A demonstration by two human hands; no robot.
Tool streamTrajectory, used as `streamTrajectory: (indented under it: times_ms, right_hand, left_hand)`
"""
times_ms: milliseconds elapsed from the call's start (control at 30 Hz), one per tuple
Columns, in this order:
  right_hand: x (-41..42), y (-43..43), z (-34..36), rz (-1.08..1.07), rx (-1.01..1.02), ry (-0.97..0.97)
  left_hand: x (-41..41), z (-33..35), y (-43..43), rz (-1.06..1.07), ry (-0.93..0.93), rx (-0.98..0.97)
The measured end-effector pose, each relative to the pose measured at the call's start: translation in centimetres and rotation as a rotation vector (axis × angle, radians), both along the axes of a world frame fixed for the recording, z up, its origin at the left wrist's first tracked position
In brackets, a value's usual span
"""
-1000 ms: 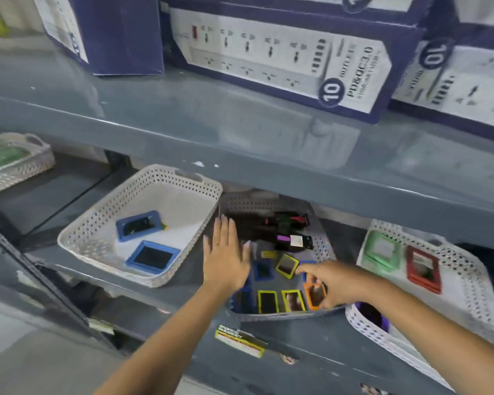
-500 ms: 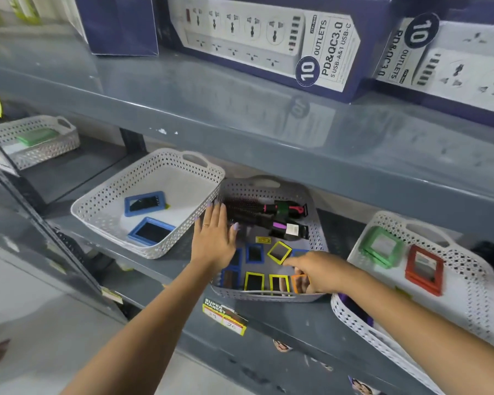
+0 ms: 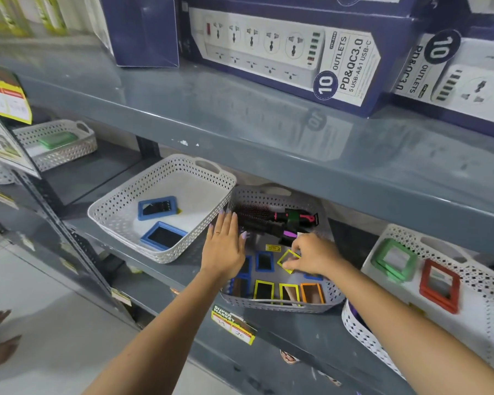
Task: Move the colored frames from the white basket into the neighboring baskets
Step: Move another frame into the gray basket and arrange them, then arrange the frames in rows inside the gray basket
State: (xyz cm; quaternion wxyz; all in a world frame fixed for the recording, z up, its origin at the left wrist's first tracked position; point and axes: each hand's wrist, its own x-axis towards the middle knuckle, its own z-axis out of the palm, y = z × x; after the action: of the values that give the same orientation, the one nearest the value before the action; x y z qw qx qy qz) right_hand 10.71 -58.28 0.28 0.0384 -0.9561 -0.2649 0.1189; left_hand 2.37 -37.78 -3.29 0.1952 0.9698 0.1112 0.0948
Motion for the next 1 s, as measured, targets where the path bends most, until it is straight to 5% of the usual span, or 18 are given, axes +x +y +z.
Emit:
streamTrajectory:
  times_ms: [700, 900, 1000]
  right_hand:
    - [-1.7, 0.5, 0.4, 0.104, 0.062, 0.120]
    - [0.8, -2.9, 0.9, -0.244, 0.250, -0.226]
    - [0.9, -4.3, 0.3, -0.446, 0.236, -0.198]
  left_hand:
    - [0.3, 0.1, 0.0, 0.011, -0.069, -0.072]
    - [0.7, 1.0, 0.9, 0.061, -0.014, -0.328]
    - [1.3, 0.4, 1.7, 0.082, 0.094, -0.425]
